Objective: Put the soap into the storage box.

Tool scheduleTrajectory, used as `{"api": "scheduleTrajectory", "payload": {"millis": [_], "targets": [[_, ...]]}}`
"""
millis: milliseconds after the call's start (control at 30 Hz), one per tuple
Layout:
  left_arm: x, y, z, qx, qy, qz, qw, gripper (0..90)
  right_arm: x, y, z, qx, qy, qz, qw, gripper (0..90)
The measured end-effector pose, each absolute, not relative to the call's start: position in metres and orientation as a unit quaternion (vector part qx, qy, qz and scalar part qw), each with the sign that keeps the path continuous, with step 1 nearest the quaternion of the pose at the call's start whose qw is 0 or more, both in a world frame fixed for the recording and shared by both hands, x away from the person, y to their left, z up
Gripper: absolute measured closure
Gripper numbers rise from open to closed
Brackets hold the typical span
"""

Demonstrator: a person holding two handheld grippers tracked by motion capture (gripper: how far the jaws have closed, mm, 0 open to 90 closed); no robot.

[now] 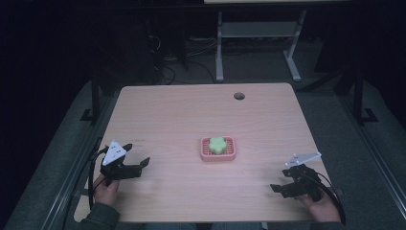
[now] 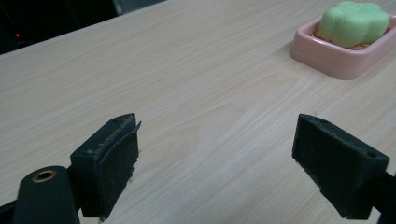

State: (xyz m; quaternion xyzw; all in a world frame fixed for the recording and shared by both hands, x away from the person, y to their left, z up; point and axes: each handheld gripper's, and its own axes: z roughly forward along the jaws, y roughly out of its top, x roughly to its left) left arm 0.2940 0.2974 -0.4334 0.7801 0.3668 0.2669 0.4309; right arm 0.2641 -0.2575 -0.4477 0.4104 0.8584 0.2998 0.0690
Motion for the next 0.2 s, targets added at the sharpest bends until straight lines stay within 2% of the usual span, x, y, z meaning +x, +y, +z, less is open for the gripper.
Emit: {"api": "scheduleTrajectory", "payload": {"millis": [200], "targets": [[0.2945,0.2968,-0.4336,0.780,0.366,0.270,0.429,14.1,0.2529,-0.2501,-0.4502,0.401,0.851,0.329,0.081,21.4]]}}
